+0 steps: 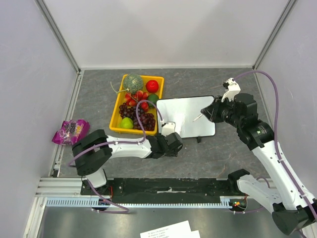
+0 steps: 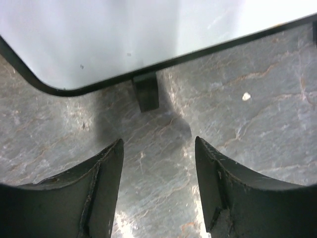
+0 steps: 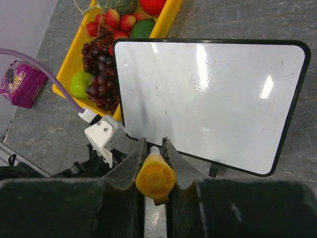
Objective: Write a sentence on the whiteboard
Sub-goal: Move the whiteboard to the center of the board.
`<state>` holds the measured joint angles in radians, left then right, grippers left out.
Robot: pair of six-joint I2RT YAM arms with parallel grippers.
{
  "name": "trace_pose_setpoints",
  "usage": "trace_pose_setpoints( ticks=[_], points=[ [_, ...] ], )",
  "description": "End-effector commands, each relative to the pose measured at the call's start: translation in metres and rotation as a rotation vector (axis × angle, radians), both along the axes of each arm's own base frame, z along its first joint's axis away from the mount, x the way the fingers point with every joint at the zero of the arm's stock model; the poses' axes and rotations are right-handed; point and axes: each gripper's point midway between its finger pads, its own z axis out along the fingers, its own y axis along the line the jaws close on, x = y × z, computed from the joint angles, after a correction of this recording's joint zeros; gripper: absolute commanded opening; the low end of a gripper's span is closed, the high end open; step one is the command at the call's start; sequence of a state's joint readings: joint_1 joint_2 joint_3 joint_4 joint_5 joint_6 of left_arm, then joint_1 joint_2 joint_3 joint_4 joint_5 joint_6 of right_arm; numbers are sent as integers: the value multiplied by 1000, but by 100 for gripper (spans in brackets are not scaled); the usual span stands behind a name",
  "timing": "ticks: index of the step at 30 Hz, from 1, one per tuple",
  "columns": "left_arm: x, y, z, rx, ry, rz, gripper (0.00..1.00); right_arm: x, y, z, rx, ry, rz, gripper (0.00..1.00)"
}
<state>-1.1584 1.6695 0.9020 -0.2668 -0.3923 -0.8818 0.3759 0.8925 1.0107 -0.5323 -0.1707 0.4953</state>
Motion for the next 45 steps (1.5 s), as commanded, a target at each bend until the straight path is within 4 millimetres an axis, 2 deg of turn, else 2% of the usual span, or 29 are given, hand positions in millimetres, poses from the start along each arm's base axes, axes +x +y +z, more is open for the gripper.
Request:
trace_pose_setpoints(
  ticks=[1, 10, 22, 24, 28, 30, 32, 35, 40, 45],
  points=[
    [14, -5, -10, 29, -35, 69, 64, 1, 3, 23, 46, -46, 60, 0],
    [22, 3, -31, 160, -31, 112, 55, 4, 2, 15, 66, -23, 86, 0],
    [33, 30, -40, 224, -24, 161, 54, 7, 8, 2, 100, 7, 124, 0],
    [36, 33, -41, 234, -27, 163, 47, 6, 9, 1, 102, 10, 128, 0],
    [33, 38, -45, 256, -25, 157, 20, 7, 8, -3, 100, 17, 124, 0],
    [32, 42, -45, 255, -22, 163, 10, 7, 7, -3, 99, 15, 122, 0],
    [29, 44, -44, 250, -14, 162, 10, 6, 7, -4, 98, 17, 125, 0],
    [22, 45, -41, 241, 1, 145, 2, 4, 10, 0, 115, 16, 140, 0],
    [8, 48, -34, 236, 16, 158, 2, 1, 11, 12, 132, -13, 154, 0],
    [-14, 53, -30, 269, 27, 182, 2, -4, 12, 18, 142, -27, 161, 0]
  ],
)
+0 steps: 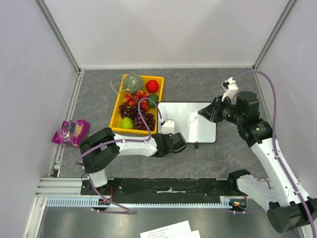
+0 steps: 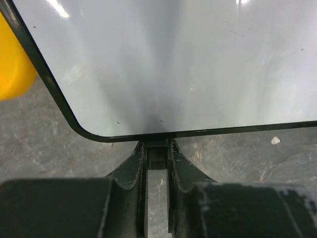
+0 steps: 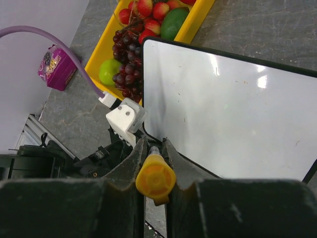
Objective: Write a sentence on the whiteboard
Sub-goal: Move the whiteboard to the center of the board.
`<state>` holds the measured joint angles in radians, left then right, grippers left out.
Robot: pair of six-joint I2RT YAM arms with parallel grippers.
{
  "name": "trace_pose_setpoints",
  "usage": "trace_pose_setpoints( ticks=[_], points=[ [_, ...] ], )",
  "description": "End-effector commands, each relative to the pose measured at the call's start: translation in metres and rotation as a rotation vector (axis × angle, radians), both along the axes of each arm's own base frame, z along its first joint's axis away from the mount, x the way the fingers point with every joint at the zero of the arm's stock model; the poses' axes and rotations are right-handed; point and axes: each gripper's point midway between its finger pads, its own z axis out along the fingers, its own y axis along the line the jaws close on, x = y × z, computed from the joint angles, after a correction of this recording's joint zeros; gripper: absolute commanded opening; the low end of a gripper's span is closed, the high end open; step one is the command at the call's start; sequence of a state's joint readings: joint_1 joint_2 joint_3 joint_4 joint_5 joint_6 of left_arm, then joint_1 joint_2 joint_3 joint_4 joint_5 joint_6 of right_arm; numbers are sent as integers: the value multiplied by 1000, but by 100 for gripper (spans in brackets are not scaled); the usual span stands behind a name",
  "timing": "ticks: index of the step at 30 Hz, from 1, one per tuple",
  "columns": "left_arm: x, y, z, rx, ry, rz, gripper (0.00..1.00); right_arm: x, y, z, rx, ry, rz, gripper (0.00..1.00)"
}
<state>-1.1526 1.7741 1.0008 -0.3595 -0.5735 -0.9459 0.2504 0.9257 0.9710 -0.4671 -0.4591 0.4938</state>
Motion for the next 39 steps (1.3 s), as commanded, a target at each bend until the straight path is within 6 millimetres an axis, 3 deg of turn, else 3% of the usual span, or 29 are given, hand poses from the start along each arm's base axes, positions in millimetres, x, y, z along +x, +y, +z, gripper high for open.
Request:
trace_pose_setpoints(
  ticks=[1, 9, 19, 28, 30, 34, 36, 39],
  points=[
    [-50, 43, -25, 144, 134, 60, 2, -4, 2, 24, 39, -71, 16, 0],
    [-91, 65, -18, 145, 147, 93, 2, -12, 3, 22, 54, -64, 33, 0],
    [-129, 102, -8, 149, 164, 180, 2, -15, 3, 18, 56, -57, 33, 0],
    [-149, 98, -7, 140, 161, 177, 4, -16, 3, 15, 58, -49, 32, 0],
    [-151, 96, -4, 141, 154, 166, 10, -16, 2, 16, 59, -53, 30, 0],
    [-150, 88, 8, 130, 128, 129, 58, -18, 3, 20, 62, -62, 36, 0],
    [-149, 84, 19, 117, 110, 119, 74, -20, 4, 20, 64, -61, 42, 0],
    [-148, 78, 36, 94, 92, 80, 84, -22, 4, 18, 61, -62, 55, 0]
  ],
)
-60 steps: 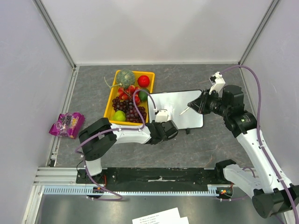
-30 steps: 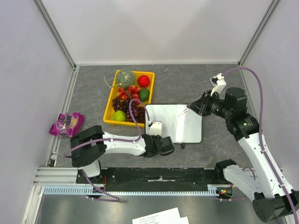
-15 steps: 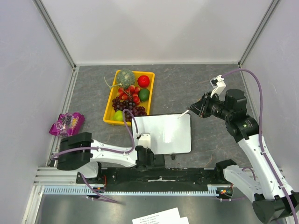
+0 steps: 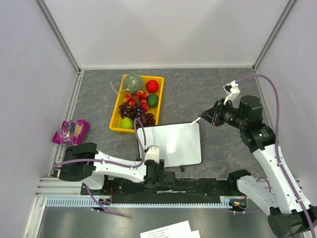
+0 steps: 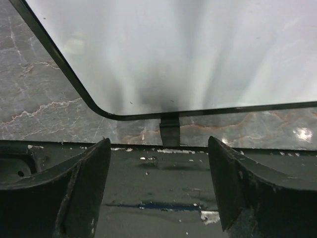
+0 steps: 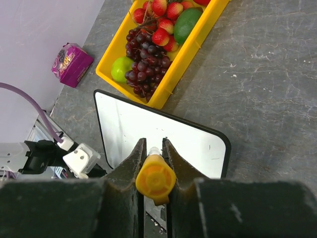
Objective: Write a sentence on the whiteboard
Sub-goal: Move the whiteboard to the center of the board.
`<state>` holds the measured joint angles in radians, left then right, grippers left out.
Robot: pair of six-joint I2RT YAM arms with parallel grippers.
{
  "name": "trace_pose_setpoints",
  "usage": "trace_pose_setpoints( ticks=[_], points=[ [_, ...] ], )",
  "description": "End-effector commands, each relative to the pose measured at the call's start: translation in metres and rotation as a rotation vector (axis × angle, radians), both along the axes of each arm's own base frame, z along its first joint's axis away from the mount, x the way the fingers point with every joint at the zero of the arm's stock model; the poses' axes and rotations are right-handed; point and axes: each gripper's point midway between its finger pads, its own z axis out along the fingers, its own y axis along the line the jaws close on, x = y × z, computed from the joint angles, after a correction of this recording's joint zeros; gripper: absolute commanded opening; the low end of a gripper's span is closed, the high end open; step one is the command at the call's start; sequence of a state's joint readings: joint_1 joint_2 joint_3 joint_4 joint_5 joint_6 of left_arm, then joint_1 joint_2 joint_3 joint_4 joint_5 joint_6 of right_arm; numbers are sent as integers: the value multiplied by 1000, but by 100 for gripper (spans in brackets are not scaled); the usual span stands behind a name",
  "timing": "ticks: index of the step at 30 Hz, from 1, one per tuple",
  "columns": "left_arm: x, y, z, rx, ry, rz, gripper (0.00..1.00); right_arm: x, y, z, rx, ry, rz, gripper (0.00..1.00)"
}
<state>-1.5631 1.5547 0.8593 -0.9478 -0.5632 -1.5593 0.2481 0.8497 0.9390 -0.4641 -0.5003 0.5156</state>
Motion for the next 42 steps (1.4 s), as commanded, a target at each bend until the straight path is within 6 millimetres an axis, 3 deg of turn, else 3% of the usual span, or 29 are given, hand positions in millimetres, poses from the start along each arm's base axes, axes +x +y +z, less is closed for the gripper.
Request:
trace_pose_setpoints(
  ticks=[1, 10, 15, 25, 29, 33, 37, 42],
  points=[
    [4, -11, 37, -60, -48, -34, 85, -4, 3, 8, 12, -35, 37, 0],
    [-5, -36, 92, -325, -31, -252, 88, -22, 1, 2, -11, -36, 72, 0],
    [-15, -45, 105, -498, -15, -349, 88, -36, -3, -7, -5, -54, 63, 0],
    [-18, -37, 128, -669, -43, -412, 93, -55, -10, -4, -1, -108, 54, 0],
    [-12, -40, 136, -714, -70, -425, 97, -55, -10, -11, -10, -99, 62, 0],
    [-7, -56, 145, -781, -47, -486, 98, -54, -9, -13, -13, -96, 62, 0],
    [15, -63, 143, -797, -50, -520, 98, -52, -10, -15, -3, -101, 47, 0],
    [51, -62, 165, -850, -101, -575, 98, -51, -9, -18, 17, -84, 38, 0]
  ],
)
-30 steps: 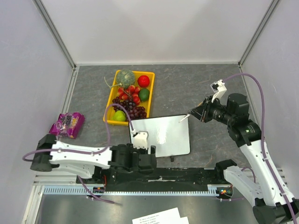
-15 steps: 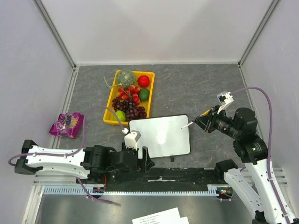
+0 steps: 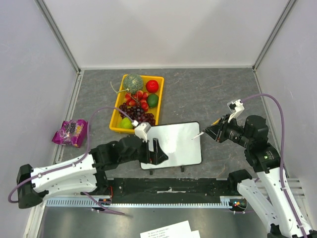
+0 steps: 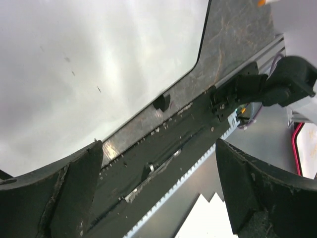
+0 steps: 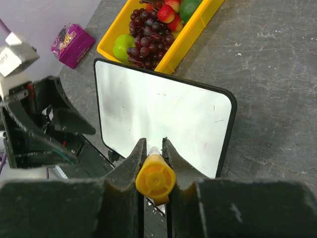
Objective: Write a sentence on the whiteboard
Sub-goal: Move the whiteboard to the center of the board.
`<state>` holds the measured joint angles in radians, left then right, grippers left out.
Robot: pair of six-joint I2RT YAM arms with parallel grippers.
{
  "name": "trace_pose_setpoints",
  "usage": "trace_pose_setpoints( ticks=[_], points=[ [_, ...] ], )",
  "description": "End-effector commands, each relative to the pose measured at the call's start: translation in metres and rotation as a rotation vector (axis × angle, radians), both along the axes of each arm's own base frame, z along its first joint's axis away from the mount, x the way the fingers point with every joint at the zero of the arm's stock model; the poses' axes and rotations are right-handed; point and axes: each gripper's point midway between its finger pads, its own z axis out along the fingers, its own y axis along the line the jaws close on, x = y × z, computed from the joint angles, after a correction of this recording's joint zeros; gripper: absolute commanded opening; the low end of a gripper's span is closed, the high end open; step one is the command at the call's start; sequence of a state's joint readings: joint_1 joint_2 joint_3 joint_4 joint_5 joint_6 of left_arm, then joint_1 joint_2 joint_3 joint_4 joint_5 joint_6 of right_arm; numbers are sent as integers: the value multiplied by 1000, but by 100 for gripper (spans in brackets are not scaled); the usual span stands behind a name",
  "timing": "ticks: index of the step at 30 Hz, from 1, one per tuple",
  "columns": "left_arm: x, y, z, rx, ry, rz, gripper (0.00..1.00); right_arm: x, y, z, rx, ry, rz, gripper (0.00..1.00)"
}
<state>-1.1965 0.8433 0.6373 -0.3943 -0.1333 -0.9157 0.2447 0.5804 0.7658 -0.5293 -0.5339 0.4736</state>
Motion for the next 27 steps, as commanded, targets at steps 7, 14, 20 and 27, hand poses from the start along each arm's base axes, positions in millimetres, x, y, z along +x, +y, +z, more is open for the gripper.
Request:
trace_pose_setpoints(
  ticks=[7, 14, 20, 27],
  points=[
    [49, 13, 50, -107, -137, -137, 99, 7, 8, 4, 40, -20, 25, 0],
    [68, 48, 44, -150, -113, -83, 100, 20, 17, -7, 59, -5, 63, 0],
    [76, 76, 37, -213, -87, -32, 100, 27, 21, -10, 59, -10, 84, 0],
    [75, 86, 46, -344, -56, -53, 99, 30, 25, -1, 89, -42, 93, 0]
  ],
)
